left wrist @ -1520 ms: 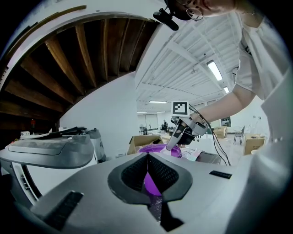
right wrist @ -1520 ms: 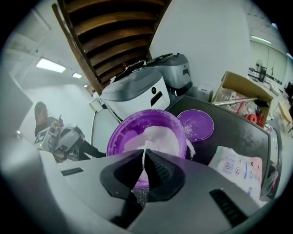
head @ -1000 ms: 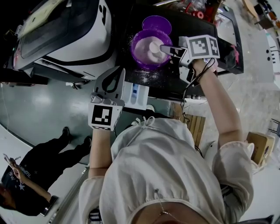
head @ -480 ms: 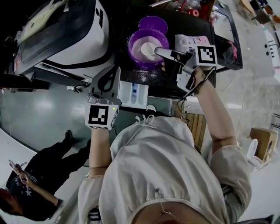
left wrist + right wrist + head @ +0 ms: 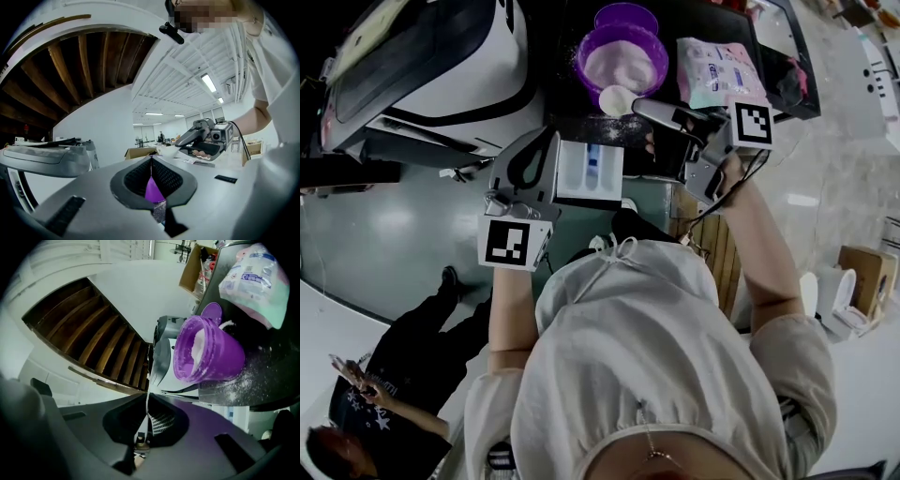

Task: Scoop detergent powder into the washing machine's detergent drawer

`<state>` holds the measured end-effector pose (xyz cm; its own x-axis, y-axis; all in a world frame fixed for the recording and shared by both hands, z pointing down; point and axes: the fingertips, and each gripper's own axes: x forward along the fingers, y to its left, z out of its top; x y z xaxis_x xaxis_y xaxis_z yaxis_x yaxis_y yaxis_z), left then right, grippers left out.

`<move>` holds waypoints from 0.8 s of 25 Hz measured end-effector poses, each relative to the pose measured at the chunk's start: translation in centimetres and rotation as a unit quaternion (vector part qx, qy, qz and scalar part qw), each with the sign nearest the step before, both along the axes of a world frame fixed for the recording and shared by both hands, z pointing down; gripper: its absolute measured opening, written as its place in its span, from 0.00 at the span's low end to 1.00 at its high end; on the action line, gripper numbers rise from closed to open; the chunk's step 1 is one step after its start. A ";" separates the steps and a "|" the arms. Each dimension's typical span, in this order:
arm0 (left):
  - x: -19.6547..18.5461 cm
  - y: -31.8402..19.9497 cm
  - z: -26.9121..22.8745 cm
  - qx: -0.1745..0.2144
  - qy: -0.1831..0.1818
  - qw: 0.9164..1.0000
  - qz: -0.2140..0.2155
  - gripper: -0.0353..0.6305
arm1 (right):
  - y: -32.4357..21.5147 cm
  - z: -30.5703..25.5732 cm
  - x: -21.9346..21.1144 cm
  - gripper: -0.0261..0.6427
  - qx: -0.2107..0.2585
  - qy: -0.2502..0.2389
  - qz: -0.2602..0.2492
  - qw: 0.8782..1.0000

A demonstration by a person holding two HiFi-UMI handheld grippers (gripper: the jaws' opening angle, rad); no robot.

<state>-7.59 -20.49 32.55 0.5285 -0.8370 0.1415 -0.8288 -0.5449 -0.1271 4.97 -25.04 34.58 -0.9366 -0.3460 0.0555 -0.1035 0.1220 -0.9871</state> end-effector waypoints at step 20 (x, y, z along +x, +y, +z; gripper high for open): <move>-4.7 8.3 10.9 -0.088 0.014 0.996 0.004 0.09 | 9.0 16.4 -6.8 0.06 -0.070 0.186 -0.008 0.980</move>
<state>-12.24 -12.18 43.44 0.5406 -0.7964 0.2710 -0.8266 -0.5627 -0.0047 -1.84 -16.02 51.01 -0.8479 -0.2960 0.4398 -0.4583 -0.0077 -0.8888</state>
